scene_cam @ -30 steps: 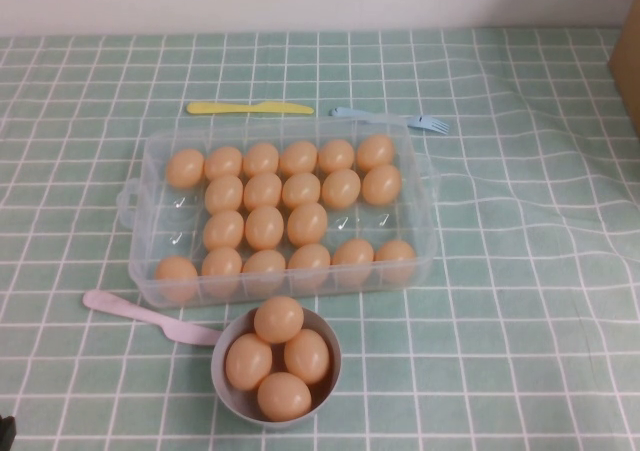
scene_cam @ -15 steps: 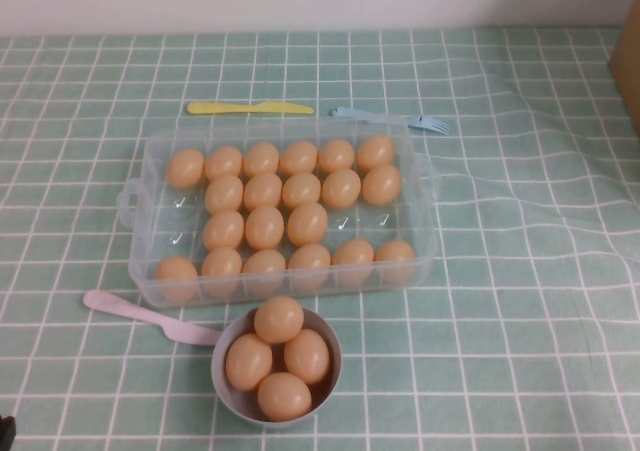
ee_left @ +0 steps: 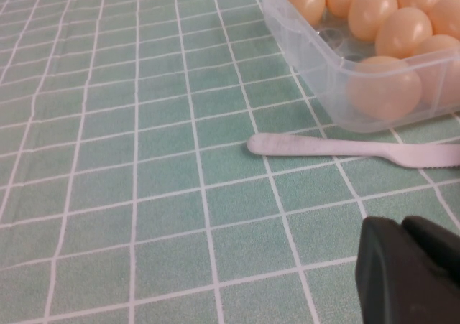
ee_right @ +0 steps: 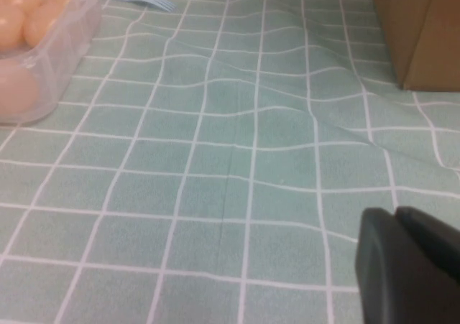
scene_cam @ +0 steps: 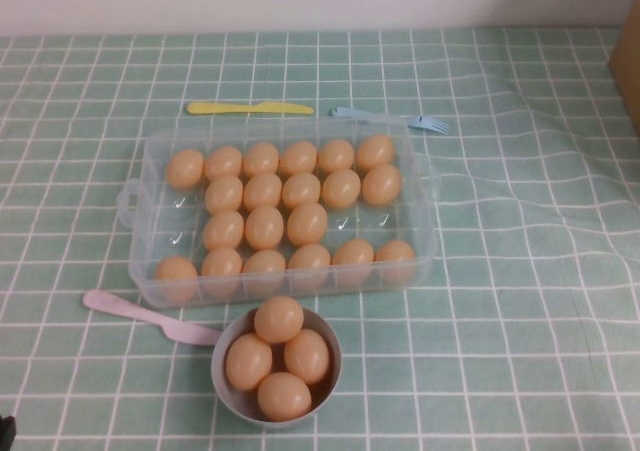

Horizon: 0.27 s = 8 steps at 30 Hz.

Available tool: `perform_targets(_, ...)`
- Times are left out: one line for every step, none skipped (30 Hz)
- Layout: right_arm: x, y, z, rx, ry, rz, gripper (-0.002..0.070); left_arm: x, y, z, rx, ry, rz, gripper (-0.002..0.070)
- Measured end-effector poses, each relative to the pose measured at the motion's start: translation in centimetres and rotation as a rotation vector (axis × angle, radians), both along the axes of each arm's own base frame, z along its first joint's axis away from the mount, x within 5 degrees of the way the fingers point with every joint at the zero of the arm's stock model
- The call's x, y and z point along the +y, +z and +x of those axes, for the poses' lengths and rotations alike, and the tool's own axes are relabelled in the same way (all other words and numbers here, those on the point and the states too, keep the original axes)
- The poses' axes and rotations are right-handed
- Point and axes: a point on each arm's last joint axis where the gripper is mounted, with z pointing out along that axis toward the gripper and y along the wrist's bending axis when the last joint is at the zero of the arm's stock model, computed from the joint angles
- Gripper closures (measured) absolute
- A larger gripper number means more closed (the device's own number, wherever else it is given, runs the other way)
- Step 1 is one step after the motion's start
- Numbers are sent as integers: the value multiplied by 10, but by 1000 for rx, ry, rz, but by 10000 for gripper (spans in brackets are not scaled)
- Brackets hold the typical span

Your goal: Take an egg out of the egg box

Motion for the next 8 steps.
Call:
perform_targets(0, 0, 0, 1, -1, 0, 694, 0, 0, 0, 0, 0, 0, 678)
perform_targets(0, 0, 0, 1, -1, -1, 694, 0, 0, 0, 0, 0, 0, 678)
perform_targets(0, 0, 0, 0, -1, -3, 694, 0, 0, 0, 0, 0, 0, 678)
perform_targets(0, 0, 0, 1, -2, -2, 694, 0, 0, 0, 0, 0, 0, 678)
perform_targets(0, 0, 0, 1, -2, -2, 694, 0, 0, 0, 0, 0, 0, 678)
perform_targets(0, 0, 0, 1, -2, -2, 694, 0, 0, 0, 0, 0, 0, 678)
perform_targets(0, 0, 0, 1, -2, -2, 694, 0, 0, 0, 0, 0, 0, 678)
perform_targets(0, 0, 0, 1, -2, -2, 694, 0, 0, 0, 0, 0, 0, 678)
